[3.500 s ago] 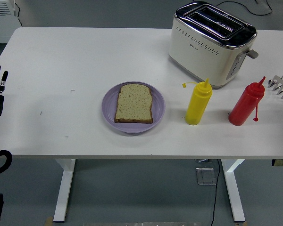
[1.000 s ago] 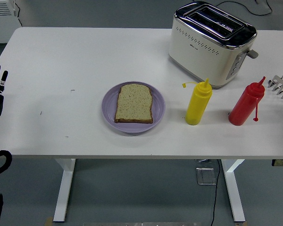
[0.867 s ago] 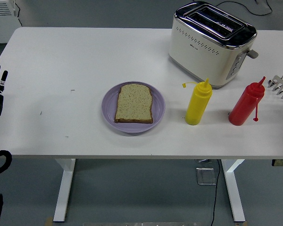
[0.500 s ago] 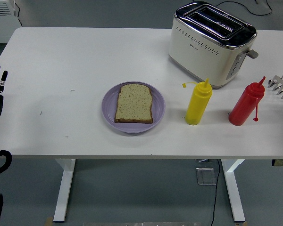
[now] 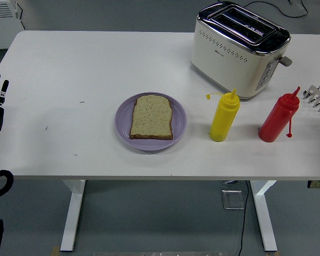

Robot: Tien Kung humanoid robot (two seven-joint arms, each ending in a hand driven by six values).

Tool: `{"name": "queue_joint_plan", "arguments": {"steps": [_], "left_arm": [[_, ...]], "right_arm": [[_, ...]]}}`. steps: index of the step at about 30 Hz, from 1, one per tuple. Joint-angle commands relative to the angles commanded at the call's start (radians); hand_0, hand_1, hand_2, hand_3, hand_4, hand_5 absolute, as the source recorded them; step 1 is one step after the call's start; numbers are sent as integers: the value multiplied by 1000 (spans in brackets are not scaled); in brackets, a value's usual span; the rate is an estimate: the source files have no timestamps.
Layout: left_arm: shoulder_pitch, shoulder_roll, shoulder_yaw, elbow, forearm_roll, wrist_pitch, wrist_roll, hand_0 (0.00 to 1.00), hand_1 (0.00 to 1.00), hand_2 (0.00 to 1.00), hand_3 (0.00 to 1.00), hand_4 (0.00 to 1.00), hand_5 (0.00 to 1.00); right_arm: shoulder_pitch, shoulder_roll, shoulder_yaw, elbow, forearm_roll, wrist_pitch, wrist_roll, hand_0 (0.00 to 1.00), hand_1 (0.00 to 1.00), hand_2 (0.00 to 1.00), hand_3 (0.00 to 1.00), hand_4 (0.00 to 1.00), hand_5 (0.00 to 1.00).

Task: Pick up the cup,pour liquid into bread,place the cup on the desk

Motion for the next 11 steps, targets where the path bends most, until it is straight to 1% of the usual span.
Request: {"name": "queue_joint_plan", "arguments": {"steps": [11], "left_arm": [[0,-1,3,1,-1,0,-1,788,743,744,702,516,998]], "right_arm": [[1,-3,-9,-3,-2,2,-2,746,696,709,734,482,367]]}}
